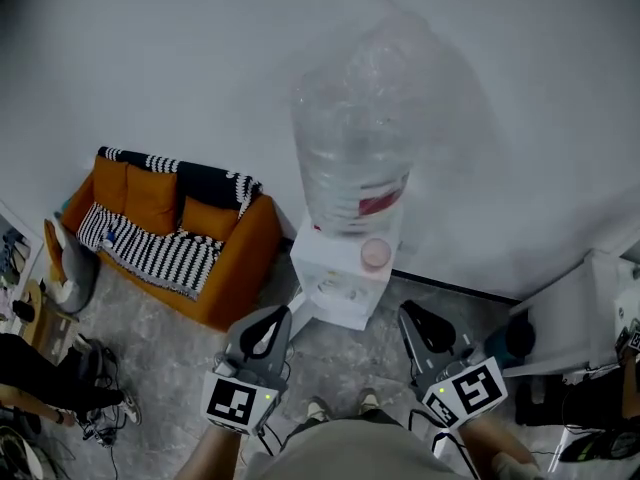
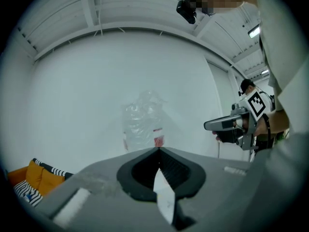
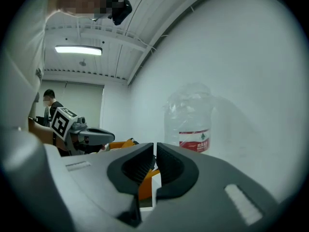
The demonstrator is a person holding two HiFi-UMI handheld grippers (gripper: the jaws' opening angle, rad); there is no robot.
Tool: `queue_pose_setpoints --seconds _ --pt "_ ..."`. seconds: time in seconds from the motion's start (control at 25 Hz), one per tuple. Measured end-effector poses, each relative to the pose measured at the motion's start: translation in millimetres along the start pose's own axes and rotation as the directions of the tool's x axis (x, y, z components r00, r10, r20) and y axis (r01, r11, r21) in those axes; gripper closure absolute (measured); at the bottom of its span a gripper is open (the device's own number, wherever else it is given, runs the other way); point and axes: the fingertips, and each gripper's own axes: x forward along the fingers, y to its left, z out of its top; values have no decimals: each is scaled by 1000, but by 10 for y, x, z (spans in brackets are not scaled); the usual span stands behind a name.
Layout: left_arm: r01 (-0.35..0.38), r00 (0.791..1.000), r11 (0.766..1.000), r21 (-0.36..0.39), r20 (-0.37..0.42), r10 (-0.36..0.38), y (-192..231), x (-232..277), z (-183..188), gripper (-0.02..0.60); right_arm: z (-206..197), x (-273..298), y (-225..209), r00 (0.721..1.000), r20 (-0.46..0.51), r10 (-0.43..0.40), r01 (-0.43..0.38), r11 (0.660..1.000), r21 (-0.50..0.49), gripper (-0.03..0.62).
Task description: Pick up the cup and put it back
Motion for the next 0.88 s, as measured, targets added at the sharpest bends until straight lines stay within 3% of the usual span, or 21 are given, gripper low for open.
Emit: queue_pose_setpoints --seconds 0.16,0.32,0.44,0.8,0.88 --pt "24 1000 998 56 -8 -23 -91 -67 -74 578 -54 -70 131 999 -30 44 -44 999 -3 591" --pt "2 1000 1000 -26 -26 -3 -138 -95 -69 580 -197 -69 199 994 -96 55 -57 998 -28 591" --pt "10 1000 1000 4 -16 -9 -139 -119 -64 578 -265 -70 229 990 -130 58 -61 998 -20 591" --pt "-6 1000 1000 -28 -26 5 -134 -151 -79 580 -284 -37 217 988 -145 56 -56 998 5 591" --pt "3 1000 1000 24 -16 -2 -100 -146 -92 580 -258 -21 222 988 -140 58 -59 998 1 591"
